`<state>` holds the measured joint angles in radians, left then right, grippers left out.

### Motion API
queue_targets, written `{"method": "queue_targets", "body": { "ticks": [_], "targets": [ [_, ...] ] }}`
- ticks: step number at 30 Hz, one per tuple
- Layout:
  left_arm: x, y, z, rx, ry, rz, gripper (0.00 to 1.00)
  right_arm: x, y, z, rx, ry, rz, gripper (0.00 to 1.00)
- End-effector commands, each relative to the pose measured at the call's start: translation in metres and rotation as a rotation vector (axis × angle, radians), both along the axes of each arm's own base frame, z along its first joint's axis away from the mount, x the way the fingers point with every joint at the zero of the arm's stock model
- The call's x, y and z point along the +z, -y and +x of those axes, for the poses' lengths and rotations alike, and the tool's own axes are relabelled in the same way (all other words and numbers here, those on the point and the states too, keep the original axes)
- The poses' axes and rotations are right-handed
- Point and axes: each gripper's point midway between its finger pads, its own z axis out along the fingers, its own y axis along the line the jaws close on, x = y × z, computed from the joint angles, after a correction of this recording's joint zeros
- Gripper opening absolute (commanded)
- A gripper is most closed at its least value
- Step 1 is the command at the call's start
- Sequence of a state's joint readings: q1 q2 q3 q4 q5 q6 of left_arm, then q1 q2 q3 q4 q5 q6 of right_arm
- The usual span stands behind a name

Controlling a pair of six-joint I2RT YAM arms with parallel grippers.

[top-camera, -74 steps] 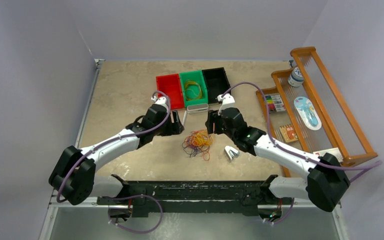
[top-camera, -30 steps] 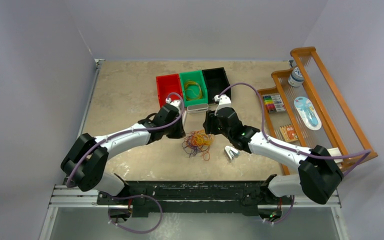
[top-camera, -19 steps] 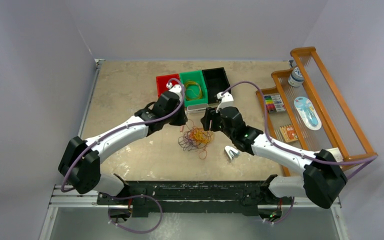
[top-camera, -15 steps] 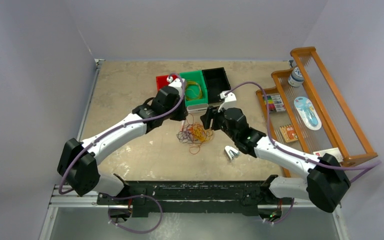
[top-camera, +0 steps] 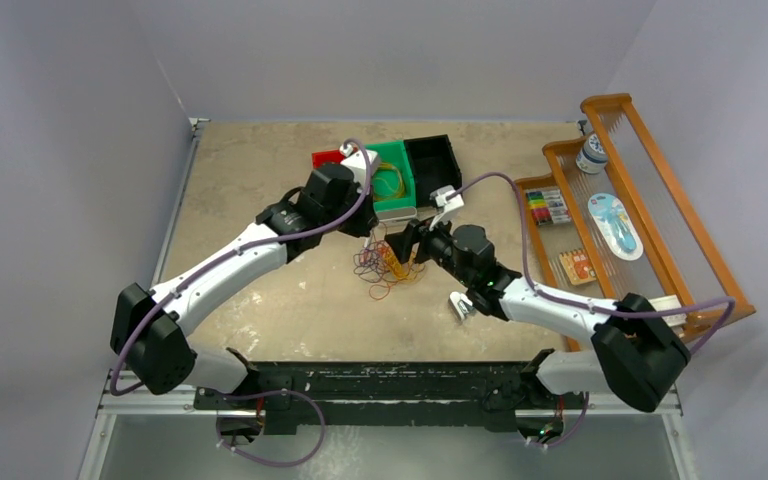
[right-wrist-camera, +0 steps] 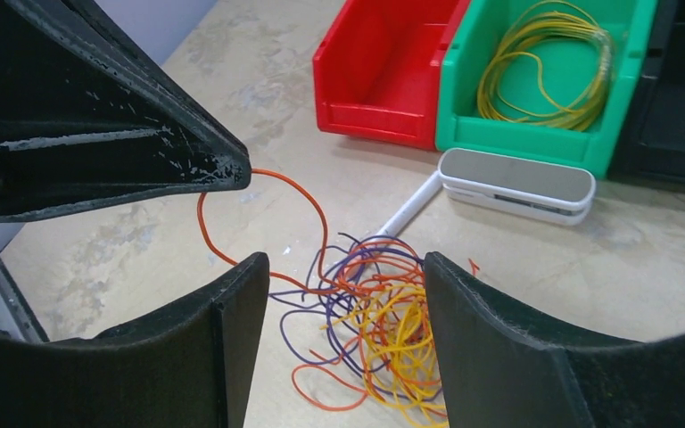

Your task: Untangle the cables

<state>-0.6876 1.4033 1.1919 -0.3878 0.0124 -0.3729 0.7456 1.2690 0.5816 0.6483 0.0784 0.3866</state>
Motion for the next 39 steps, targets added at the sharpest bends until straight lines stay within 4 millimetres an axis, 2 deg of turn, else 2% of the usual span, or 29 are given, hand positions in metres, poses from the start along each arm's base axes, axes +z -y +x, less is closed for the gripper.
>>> {"method": "queue_targets", "body": {
  "ticks": [1,5,9,14,18,20,27,31,33,39],
  "targets": [
    [0.032,0.007,-0.004,-0.053,0.067,-0.056,0.0,0.029,-0.02,0.005,0.074,0.113,0.093,0.66],
    [0.032,0.008,-0.007,-0.068,0.063,-0.067,0.0,0.021,-0.027,0.014,0.073,0.114,0.096,0.64],
    [0.031,0.006,-0.01,-0.072,0.064,-0.068,0.0,0.016,-0.032,0.026,0.066,0.109,0.105,0.55],
    [0.027,-0.002,-0.01,-0.039,0.071,-0.048,0.0,0.02,-0.037,0.029,0.085,0.123,0.153,0.32],
    [0.023,-0.005,-0.01,-0.025,0.067,-0.042,0.0,0.024,-0.044,0.024,0.14,0.138,0.166,0.09],
    [0.022,-0.004,-0.009,-0.024,0.064,-0.042,0.02,0.025,-0.046,0.022,0.159,0.141,0.169,0.02],
    [0.016,-0.001,-0.009,-0.019,0.051,-0.067,0.26,0.027,-0.046,0.021,0.169,0.145,0.174,0.0],
    [0.005,0.003,-0.011,-0.03,0.026,-0.065,0.35,0.028,-0.046,0.02,0.172,0.147,0.172,0.0],
    [-0.002,0.002,-0.01,-0.029,0.013,-0.053,0.37,0.027,-0.046,0.019,0.173,0.146,0.172,0.0],
    [-0.016,0.004,-0.008,-0.011,-0.01,-0.049,0.36,0.029,-0.047,0.017,0.189,0.149,0.174,0.0]
  ]
}}
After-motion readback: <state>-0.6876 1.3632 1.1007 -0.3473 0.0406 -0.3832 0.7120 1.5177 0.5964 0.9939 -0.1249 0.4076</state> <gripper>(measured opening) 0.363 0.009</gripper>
